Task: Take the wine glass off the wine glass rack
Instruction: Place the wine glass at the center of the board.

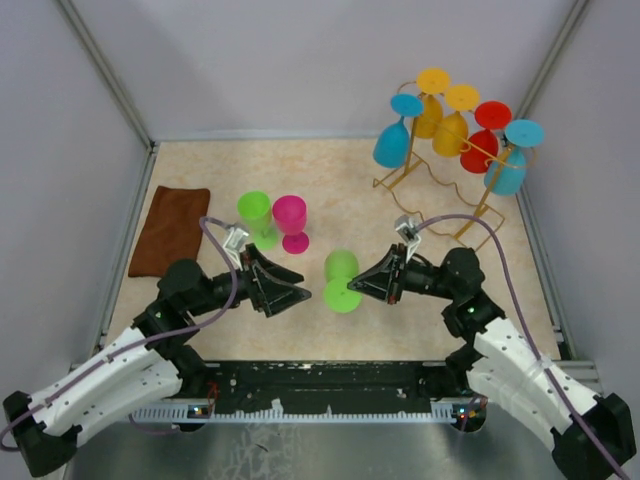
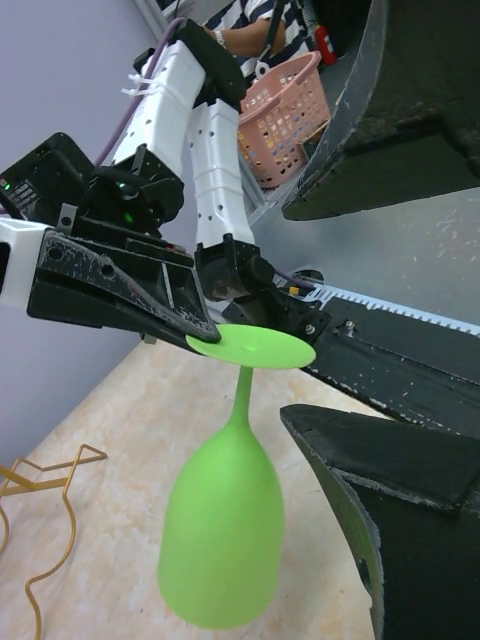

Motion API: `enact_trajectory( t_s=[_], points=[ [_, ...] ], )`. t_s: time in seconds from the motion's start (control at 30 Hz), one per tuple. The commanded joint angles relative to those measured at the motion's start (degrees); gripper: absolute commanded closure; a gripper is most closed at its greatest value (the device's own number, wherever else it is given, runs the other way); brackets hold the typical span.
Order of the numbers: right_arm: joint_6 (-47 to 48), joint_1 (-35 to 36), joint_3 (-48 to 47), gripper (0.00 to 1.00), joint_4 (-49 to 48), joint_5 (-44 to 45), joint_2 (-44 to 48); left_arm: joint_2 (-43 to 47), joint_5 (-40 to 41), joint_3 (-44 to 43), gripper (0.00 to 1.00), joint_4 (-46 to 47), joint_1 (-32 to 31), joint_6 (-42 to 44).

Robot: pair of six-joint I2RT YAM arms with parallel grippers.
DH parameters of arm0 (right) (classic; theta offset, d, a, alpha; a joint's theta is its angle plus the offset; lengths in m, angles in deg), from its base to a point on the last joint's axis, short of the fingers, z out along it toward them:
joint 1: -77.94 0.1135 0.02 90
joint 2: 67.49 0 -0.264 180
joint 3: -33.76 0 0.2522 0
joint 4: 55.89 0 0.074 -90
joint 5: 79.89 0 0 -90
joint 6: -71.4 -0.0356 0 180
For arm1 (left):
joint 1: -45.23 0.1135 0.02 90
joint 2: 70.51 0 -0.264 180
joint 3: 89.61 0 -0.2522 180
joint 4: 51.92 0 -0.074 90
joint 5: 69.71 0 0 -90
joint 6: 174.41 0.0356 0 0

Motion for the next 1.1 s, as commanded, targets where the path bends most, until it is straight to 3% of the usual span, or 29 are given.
enact_trajectory(
  t_s=[0.0,0.33,0.57,0.77,0.87,0.93,1.07],
  points=[
    [0.23,2.59,-4.38,1.0,-3.83,1.69,-2.08,-2.31,-0.83,-1.91,0.21,1.74,-1.18,1.28],
    [-0.06,9.13,-7.88,1.0,-3.23,4.4,-9.04,-6.36,1.22,-1.92,0.41,1.6,-3.7,2.48],
    [1.07,10.72,-10.43,1.0,-2.32,6.9,-10.84,-6.74,-1.42,-2.1,0.7,2.5,-3.93,3.59],
    [0.33,10.81,-9.86,1.0,-3.98,7.16,-10.72,-8.4,-3.93,-3.17,0.72,0.09,-4.11,4.78],
    [1.08,10.81,-10.02,1.0,-2.99,7.4,-10.72,-7.99,-3.61,-2.99,0.9,0.55,-4.15,5.04],
    [1.17,10.81,-10.1,1.0,-2.5,6.82,-10.71,-7.47,-3.18,-3.02,0.97,0.7,-4.24,5.18],
    [2.57,10.94,-10.6,0.81,0.66,3.02,-10.47,-6.27,-2.5,-2.99,1.0,0.81,-4.25,5.57]
  ],
)
